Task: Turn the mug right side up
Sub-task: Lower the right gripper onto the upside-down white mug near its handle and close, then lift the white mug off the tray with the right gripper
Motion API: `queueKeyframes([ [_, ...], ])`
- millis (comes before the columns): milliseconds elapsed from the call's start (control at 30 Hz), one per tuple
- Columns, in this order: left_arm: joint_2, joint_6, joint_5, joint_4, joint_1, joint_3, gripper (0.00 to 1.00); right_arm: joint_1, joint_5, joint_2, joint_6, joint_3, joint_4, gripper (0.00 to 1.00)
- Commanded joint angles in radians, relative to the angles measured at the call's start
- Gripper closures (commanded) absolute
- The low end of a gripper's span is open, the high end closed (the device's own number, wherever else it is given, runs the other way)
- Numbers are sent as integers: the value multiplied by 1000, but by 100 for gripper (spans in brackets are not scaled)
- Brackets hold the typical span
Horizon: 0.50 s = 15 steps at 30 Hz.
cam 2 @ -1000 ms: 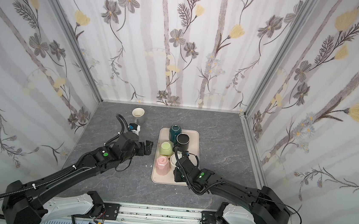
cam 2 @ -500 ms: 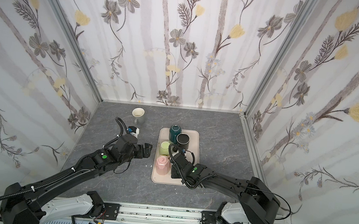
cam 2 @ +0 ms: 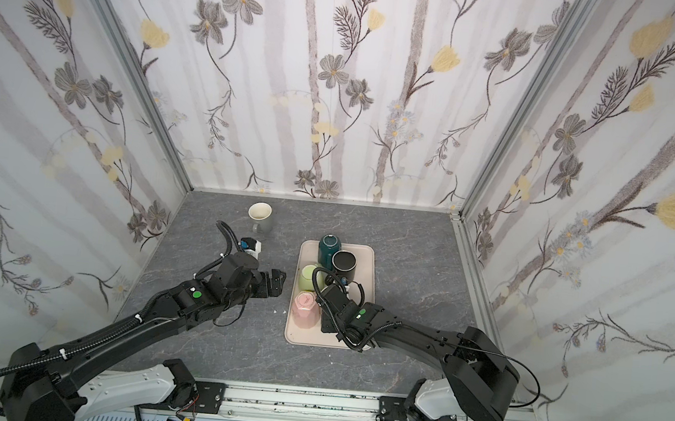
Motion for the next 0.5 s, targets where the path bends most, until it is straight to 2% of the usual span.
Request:
queueKeyframes([
  [0, 6, -14, 6, 15, 5, 4, 0, 1, 46, 14, 15, 17, -10, 68],
  [167, 12, -23, 12, 6, 6, 10, 0, 2, 68, 27, 13, 31, -30, 70],
  [333, 16, -34, 27, 8, 8, 10, 0, 2, 72, 59, 6, 44, -35, 79],
  [467, 22, -40, 36, 4, 9, 19, 0, 2, 73, 66, 5, 47, -39, 80],
])
